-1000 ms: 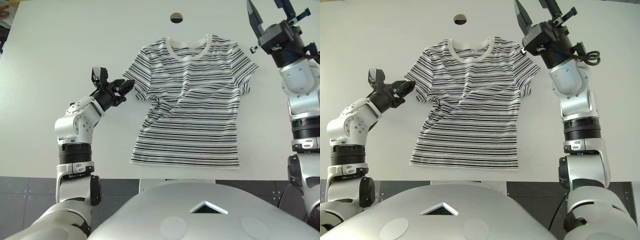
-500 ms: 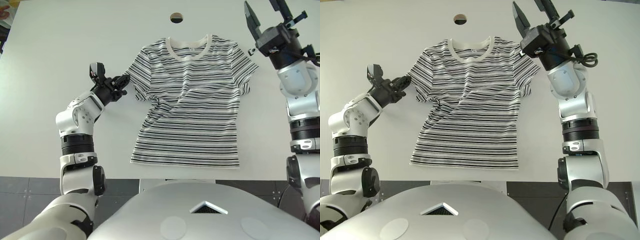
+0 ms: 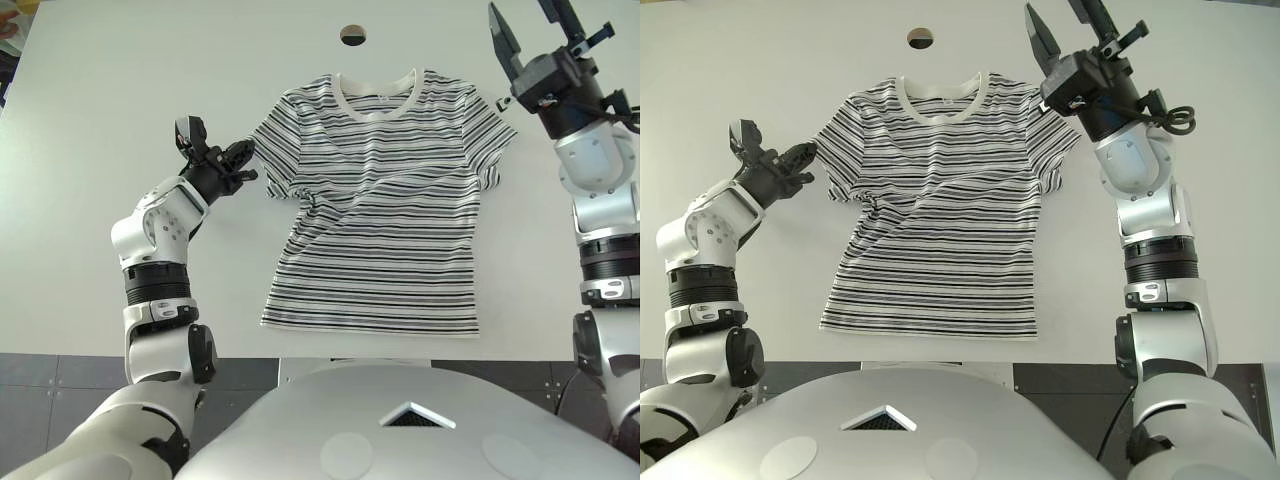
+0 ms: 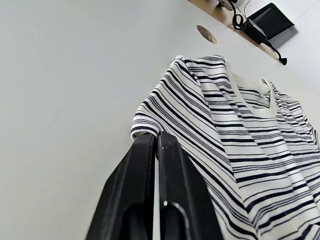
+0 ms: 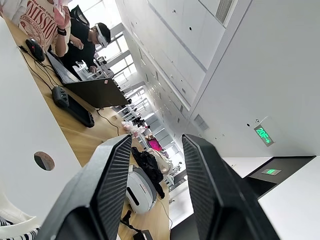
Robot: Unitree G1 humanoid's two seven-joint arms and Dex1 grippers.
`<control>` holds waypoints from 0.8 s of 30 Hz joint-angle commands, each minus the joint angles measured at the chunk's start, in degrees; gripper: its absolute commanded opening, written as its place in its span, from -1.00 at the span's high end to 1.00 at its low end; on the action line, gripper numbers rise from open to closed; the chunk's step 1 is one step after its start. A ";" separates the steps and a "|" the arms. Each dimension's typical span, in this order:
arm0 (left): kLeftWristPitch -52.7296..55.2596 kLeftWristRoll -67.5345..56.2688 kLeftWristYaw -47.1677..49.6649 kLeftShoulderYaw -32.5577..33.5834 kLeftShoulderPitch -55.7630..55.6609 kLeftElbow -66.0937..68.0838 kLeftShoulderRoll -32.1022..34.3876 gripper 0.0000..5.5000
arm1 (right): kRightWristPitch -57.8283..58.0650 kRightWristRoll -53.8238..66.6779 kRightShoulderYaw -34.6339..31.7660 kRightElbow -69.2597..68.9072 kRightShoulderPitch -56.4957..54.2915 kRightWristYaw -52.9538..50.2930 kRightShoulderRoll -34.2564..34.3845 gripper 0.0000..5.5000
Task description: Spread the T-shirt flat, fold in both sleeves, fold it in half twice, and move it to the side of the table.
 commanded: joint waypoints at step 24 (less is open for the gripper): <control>10.23 -3.48 5.52 -6.03 -1.64 -22.50 -8.96 0.96 | -0.36 -0.62 -0.64 0.71 0.38 -0.29 0.66 0.31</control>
